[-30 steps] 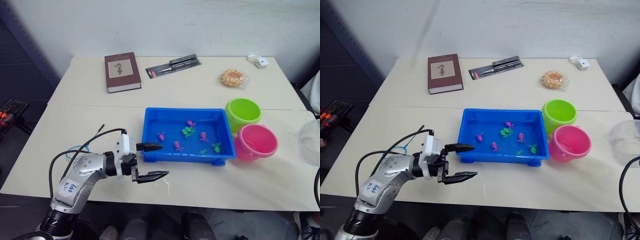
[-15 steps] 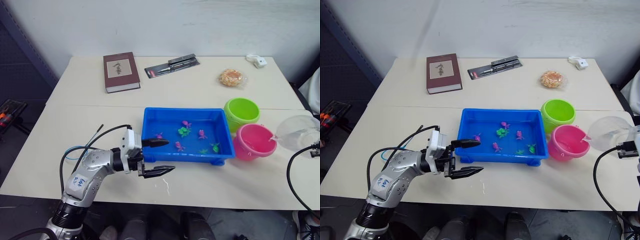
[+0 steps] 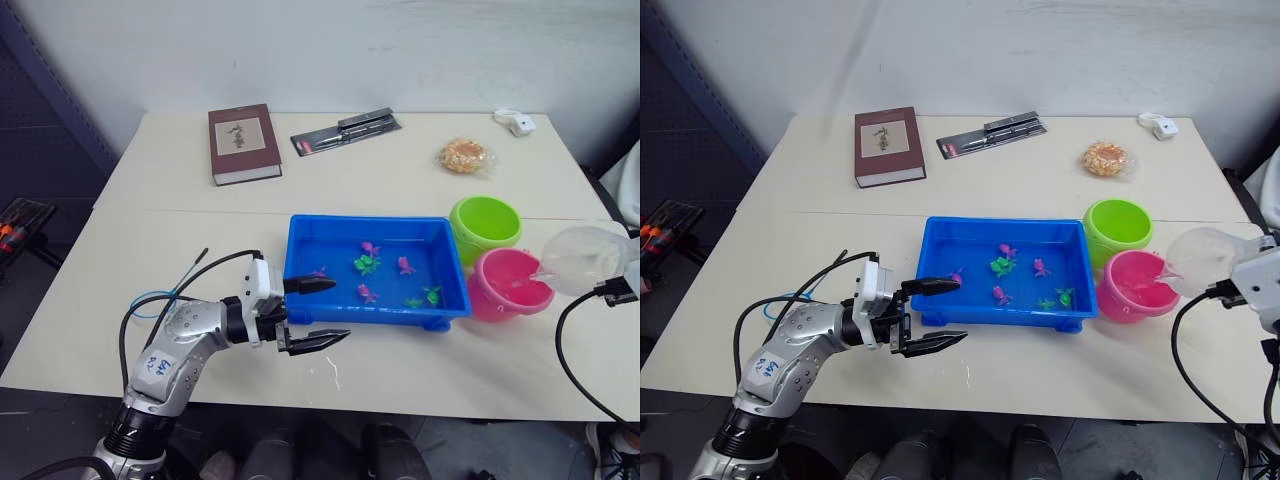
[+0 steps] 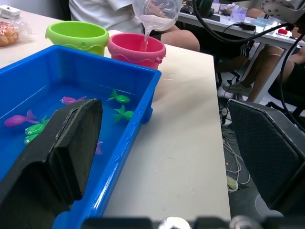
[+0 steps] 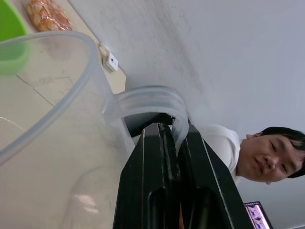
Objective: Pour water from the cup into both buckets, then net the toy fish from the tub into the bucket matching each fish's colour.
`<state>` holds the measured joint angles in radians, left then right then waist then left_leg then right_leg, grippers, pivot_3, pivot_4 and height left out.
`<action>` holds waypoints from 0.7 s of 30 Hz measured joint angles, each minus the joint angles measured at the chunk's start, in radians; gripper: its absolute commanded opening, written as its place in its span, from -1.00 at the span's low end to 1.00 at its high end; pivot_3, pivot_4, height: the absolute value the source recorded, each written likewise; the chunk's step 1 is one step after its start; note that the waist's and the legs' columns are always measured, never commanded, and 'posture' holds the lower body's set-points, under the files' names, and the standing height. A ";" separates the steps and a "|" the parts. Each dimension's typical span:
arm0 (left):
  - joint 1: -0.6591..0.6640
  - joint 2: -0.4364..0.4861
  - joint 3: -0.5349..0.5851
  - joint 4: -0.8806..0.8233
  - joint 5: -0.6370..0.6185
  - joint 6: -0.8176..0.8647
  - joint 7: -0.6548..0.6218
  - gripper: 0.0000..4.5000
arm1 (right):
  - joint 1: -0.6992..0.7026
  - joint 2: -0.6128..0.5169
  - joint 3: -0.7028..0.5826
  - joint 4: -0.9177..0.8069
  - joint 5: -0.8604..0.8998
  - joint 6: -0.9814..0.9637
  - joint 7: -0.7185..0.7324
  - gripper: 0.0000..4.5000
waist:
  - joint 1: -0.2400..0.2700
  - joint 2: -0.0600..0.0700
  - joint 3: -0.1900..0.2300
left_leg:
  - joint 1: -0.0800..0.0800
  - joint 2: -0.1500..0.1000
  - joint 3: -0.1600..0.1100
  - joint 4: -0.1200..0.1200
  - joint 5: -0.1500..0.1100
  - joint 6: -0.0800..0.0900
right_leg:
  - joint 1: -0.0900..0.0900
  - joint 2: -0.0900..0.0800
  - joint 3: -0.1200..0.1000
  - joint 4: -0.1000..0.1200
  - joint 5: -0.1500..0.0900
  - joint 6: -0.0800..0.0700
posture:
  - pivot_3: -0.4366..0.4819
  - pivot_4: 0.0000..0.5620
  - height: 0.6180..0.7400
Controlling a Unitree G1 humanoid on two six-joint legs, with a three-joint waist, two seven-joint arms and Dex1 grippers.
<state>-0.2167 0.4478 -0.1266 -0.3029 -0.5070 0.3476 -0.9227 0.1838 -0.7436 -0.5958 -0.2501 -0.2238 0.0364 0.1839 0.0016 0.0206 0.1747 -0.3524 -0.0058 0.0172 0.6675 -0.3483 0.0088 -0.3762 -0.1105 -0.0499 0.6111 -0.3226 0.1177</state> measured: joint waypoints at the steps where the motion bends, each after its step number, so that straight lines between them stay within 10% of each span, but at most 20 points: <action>1: 0.000 0.000 0.000 -0.001 0.000 0.000 0.001 1.00 | -0.004 0.000 0.000 0.004 -0.011 -0.001 -0.002 -0.97 | 0.000 0.000 0.000 | 0.000 0.000 0.000 0.000 0.000 0.000 | 0.000 0.000 0.000 0.000 0.000 0.000 | -0.05 -0.47 0.97; 21: 0.000 0.003 0.001 -0.003 0.009 -0.025 0.008 1.00 | -0.045 -0.001 0.040 0.038 -0.142 -0.093 -0.026 -0.97 | -0.001 0.000 0.000 | 0.000 0.000 0.000 0.000 0.000 0.000 | 0.000 0.000 -0.001 0.001 0.000 0.000 | -0.05 -0.47 0.97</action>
<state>-0.2164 0.4504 -0.1257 -0.3063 -0.4984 0.3229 -0.9151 0.1391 -0.7445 -0.5556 -0.2118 -0.3654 -0.0565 0.1581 0.0008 0.0206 0.1747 -0.3523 -0.0057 0.0173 0.6676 -0.3481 0.0084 -0.3763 -0.1103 -0.0509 0.6116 -0.3225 0.1178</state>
